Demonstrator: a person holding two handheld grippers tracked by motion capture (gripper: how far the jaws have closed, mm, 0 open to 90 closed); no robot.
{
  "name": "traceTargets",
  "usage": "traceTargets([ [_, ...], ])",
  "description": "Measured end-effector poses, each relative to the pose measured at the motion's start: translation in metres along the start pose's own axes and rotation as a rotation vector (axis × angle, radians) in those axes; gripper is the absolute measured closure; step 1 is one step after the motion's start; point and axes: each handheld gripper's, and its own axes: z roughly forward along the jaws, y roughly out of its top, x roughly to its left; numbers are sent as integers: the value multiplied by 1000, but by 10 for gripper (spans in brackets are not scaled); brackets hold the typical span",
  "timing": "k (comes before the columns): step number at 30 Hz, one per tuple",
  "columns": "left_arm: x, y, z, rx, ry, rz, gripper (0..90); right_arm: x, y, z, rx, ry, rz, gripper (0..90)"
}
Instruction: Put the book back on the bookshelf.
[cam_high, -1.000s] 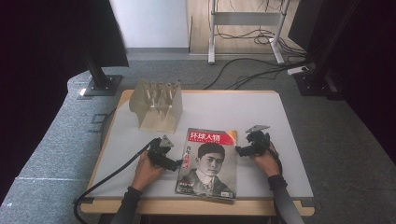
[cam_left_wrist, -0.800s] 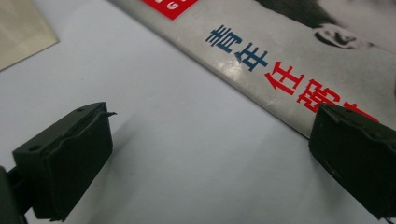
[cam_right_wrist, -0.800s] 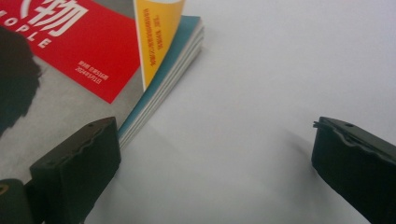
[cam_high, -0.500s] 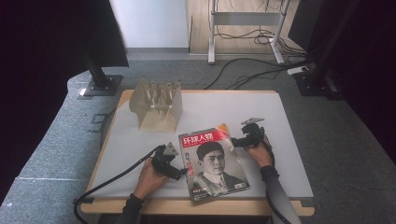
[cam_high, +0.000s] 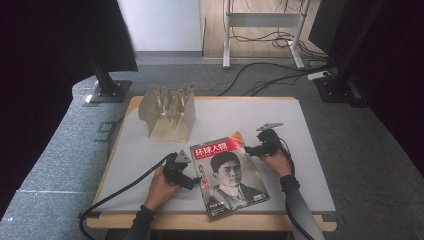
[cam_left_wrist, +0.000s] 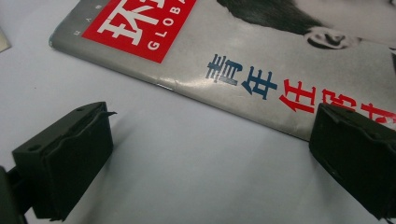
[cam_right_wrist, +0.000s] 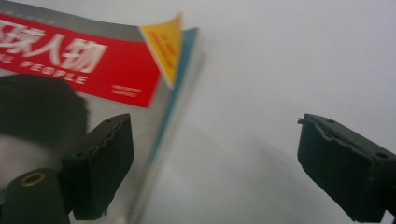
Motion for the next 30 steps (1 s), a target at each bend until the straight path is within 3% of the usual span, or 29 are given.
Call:
traceTargets([
  [1, 0, 0, 0, 0, 2, 1, 0, 0, 0, 0, 0, 0, 0, 106],
  [4, -1, 0, 0, -1, 6, 0, 0, 10, 6, 10, 20, 58, 1, 130],
  [7, -1, 0, 0, -1, 6, -1, 0, 17, 11, 19, 32, 64, 4, 144],
  [12, -1, 0, 0, -1, 5, -1, 0, 20, 18, 33, 37, 89, 68, 203],
  [13, -1, 0, 0, -1, 5, -2, 0, 20, 20, 36, 31, 102, 106, 226],
  [19, -1, 0, 0, -1, 5, -1, 0, 21, 17, 32, 30, 108, 138, 264],
  [23, -1, 0, 0, 0, 6, -2, 0, 17, 7, 21, 22, 183, 181, 335],
  [26, -1, 0, 0, -1, 5, -2, 0, 19, 2, 15, 21, 195, 169, 366],
  [30, -1, 0, 0, 0, 6, 0, 0, 15, 9, 19, 13, 194, 145, 448],
])
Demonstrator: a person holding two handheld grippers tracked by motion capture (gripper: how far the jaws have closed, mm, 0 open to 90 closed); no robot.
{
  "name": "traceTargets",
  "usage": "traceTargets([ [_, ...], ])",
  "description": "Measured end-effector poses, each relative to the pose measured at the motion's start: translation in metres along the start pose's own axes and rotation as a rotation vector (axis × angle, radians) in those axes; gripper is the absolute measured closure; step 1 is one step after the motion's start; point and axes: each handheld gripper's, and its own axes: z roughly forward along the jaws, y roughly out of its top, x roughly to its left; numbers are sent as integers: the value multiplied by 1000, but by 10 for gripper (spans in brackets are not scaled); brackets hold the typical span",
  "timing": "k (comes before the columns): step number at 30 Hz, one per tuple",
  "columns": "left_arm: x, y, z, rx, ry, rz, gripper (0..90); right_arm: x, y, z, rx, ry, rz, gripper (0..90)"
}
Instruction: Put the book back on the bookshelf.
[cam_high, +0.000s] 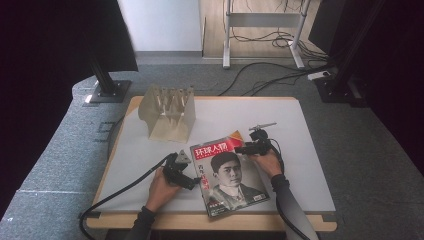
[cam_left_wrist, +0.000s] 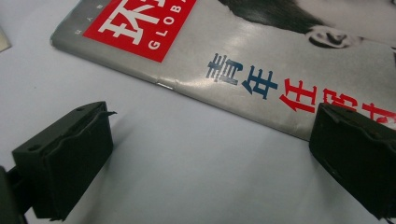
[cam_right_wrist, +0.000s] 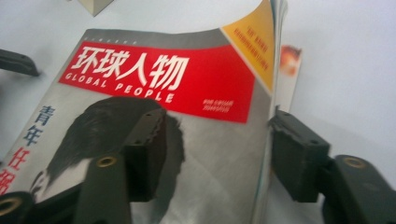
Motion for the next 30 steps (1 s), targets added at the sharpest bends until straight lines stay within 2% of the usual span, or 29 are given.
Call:
traceTargets([
  [3, 0, 0, 0, 0, 0, 0, 0, -1, 5, 4, -7, -8, -15, 498],
  [4, 0, 0, 0, 0, 0, 0, 0, -3, 9, 10, -18, -3, -22, 560],
  [5, 0, 0, 0, 0, 0, 0, 0, -3, 9, 10, -18, -3, -22, 560],
  [7, 0, 0, 0, 0, 0, 0, 0, -3, 10, 15, -10, -4, -41, 629],
  [8, 0, 0, 0, 0, -1, 0, 0, -1, 9, 15, -13, -20, -71, 695],
  [9, 0, 0, 0, 0, -1, -1, 0, -1, 9, 15, -13, -20, -71, 695],
  [10, 0, 0, 0, 0, -1, -1, 0, 1, 9, 10, -30, -11, -80, 781],
  [12, 0, 0, 0, 0, -1, -1, 0, 5, 10, 4, -48, 9, -100, 832],
  [14, 0, 0, 0, 0, -1, -1, 0, 14, 12, -3, -46, -3, -144, 847],
  [15, 0, 0, 0, 0, -1, -1, 0, 14, 12, -3, -46, -3, -144, 847],
  [21, 0, 0, 0, 2, -1, 0, 0, 37, 19, -17, -54, -25, -241, 850],
  [28, 1, 0, 0, 3, -5, -2, 0, 58, 26, -35, -70, -25, -287, 855],
  [30, 1, 0, -1, 4, -7, -2, 0, 69, 29, -43, -81, -21, -316, 856],
])
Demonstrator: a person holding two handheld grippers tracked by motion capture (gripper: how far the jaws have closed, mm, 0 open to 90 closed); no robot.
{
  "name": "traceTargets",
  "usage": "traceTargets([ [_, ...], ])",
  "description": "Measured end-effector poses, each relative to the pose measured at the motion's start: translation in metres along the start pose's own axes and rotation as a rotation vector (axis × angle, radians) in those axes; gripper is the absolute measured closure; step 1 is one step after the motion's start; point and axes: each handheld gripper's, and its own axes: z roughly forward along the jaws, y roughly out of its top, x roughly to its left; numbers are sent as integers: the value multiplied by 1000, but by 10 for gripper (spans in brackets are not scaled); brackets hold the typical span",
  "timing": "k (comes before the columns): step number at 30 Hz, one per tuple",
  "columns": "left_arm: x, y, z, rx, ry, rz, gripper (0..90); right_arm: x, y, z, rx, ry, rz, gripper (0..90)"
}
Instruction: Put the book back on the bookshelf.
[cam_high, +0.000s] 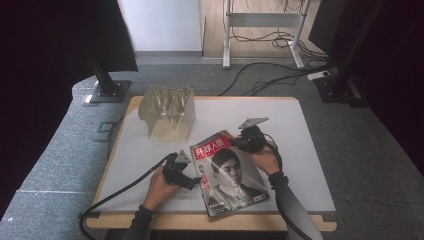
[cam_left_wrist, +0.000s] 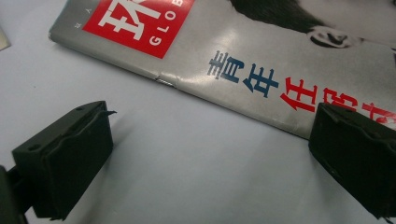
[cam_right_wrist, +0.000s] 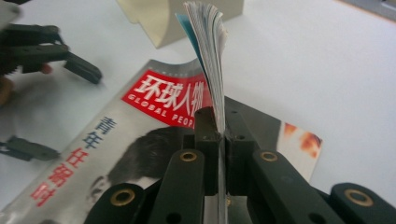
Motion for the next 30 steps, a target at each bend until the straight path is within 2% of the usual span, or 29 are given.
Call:
traceTargets([
  [6, 1, 2, -1, 7, -12, -14, 0, 12, 9, -12, -20, -6, -47, 859],
  [10, 2, 7, -5, -16, -49, -26, 0, 20, 16, -21, -37, -12, -74, 859],
  [12, 2, 14, -6, -26, -81, -21, 0, 22, 20, -26, -42, -10, -85, 859],
  [17, 4, 26, -2, 8, -115, -31, 0, 26, 29, -37, -68, -8, -101, 859],
  [20, 10, 28, 4, 10, -174, -54, 0, 27, 31, -40, -82, 0, -101, 859],
  [23, 11, 31, 7, -3, -209, -46, 8, 28, 33, -43, -89, 0, -107, 859],
  [26, 9, 37, 3, -34, -211, -39, 76, 28, 34, -46, -93, 3, -109, 859],
  [29, 9, 44, -4, -45, -164, -23, 136, 28, 36, -50, -110, -2, -110, 858],
  [30, 10, 46, -6, -51, -165, -24, 154, 28, 37, -52, -117, -1, -110, 859],
])
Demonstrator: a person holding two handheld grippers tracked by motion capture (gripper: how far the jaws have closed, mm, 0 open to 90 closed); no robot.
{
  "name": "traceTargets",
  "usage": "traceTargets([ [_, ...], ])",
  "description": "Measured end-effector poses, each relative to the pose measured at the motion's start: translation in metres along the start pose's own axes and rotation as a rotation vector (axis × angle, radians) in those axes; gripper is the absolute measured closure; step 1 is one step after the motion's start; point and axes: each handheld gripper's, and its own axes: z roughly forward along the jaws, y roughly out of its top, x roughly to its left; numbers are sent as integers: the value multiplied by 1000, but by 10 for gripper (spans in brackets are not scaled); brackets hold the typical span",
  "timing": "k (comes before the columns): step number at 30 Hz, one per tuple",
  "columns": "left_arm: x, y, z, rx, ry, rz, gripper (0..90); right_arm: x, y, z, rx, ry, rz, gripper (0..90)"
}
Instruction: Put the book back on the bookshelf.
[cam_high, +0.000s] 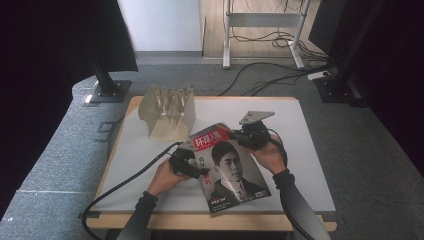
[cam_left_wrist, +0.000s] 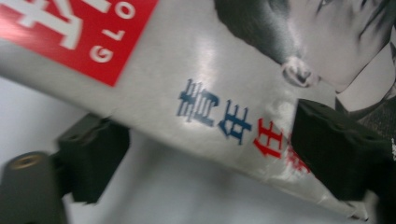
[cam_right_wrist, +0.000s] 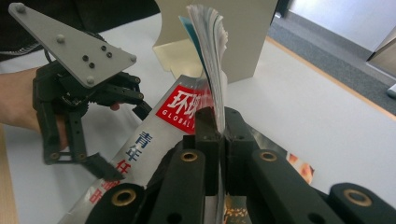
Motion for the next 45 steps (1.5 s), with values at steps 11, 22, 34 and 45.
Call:
traceTargets([
  [11, -2, 36, -36, -81, 87, 35, 421, -2, 21, -25, -83, -21, -25, 857],
  [22, -3, 55, -51, -109, 86, 8, 627, -3, 24, -31, -108, -34, -38, 857],
  [34, -9, 71, -76, -137, 110, 30, 760, -14, 23, -35, -119, -81, -29, 854],
  [45, -28, 80, -105, -238, 233, 140, 861, -23, 21, -41, -173, -154, 3, 852],
])
